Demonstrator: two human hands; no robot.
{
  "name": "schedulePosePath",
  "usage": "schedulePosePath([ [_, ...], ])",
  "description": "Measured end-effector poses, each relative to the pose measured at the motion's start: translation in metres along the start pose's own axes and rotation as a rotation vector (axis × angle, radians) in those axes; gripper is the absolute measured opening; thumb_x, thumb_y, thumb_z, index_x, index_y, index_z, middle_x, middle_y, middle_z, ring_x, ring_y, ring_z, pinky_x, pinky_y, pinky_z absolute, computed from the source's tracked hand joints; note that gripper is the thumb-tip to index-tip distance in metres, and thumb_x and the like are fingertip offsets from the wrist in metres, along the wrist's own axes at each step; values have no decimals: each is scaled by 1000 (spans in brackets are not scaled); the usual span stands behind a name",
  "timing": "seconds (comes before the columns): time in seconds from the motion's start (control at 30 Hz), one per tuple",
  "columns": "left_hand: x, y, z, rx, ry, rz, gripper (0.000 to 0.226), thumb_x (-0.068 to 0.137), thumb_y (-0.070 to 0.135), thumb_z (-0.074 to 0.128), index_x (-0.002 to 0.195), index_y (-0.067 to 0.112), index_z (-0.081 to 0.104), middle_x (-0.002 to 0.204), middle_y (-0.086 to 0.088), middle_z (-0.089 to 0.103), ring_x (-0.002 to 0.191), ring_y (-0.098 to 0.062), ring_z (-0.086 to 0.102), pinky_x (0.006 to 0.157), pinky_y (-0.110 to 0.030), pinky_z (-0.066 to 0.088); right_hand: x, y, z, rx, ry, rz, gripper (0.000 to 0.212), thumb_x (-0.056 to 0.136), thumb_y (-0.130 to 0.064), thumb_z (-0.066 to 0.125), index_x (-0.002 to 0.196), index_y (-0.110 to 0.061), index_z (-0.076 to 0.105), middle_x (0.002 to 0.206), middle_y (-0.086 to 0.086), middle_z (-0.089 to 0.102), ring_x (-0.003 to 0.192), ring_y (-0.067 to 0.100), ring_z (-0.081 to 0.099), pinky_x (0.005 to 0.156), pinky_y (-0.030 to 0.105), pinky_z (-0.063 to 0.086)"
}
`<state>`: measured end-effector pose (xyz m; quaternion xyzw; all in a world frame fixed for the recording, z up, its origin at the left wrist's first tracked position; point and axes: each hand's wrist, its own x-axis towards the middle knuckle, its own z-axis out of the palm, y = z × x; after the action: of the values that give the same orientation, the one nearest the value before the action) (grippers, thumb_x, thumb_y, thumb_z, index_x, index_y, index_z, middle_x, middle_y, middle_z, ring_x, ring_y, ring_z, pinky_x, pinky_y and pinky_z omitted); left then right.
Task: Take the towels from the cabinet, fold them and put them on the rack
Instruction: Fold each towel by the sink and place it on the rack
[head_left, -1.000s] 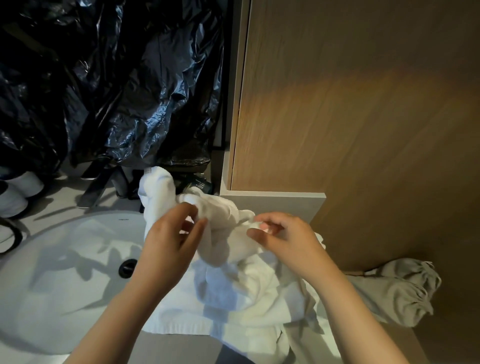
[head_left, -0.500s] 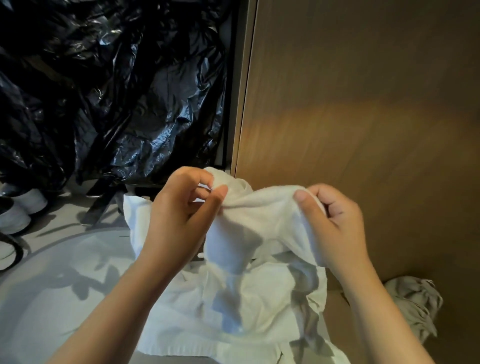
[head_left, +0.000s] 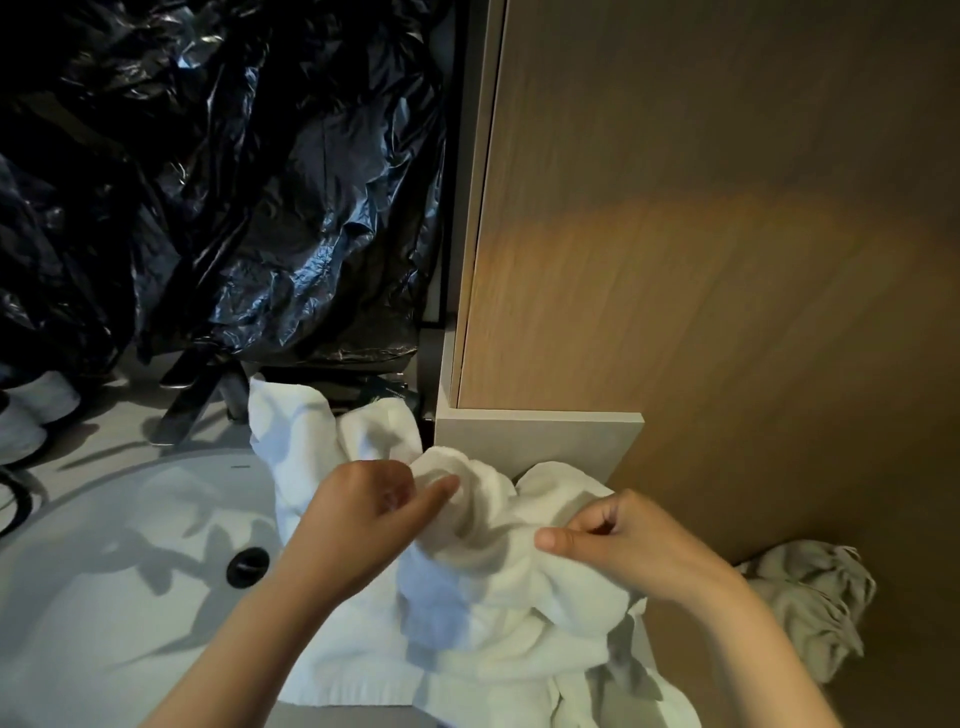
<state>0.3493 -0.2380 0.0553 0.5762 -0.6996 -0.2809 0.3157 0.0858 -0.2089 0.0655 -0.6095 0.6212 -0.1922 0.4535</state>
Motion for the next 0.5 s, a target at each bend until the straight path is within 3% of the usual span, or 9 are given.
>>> schedulePosePath([
  [0.03,0,-2,-1,6,-6,-20,60,84,59,60,60,6,46,51,-2,41,50,-14,39,52,-29,34,-1,-3,1,27,13,-30,68,65,-67,76,63,-2,58,59,16,42,56,15,35,56,26,28],
  [0.1,1,-4,-1,19,-17,-42,50,86,55,60,66,12,47,50,3,41,48,-10,39,49,-21,31,0,-13,6,118,105,-139,46,63,-65,75,78,-22,77,76,22,60,66,12,50,65,25,40],
  [0.23,4,-7,2,-77,-86,-43,22,86,46,64,88,27,55,53,-5,59,45,-8,49,50,-24,39,15,-30,27,227,161,-206,36,68,-57,75,90,-28,79,86,16,70,72,11,60,72,24,49],
  [0.37,6,-18,3,-171,-73,-95,44,85,40,70,120,37,45,52,3,60,46,-4,51,52,-12,40,29,-33,50,162,161,-157,18,83,-34,78,97,-23,77,88,0,74,81,21,67,82,36,54],
  [0.5,18,-32,2,-206,-136,-80,21,87,28,70,108,28,67,65,5,66,50,-1,56,51,-8,40,26,-23,60,178,138,-139,24,83,-37,77,106,-30,74,96,-10,73,88,30,66,83,47,56],
])
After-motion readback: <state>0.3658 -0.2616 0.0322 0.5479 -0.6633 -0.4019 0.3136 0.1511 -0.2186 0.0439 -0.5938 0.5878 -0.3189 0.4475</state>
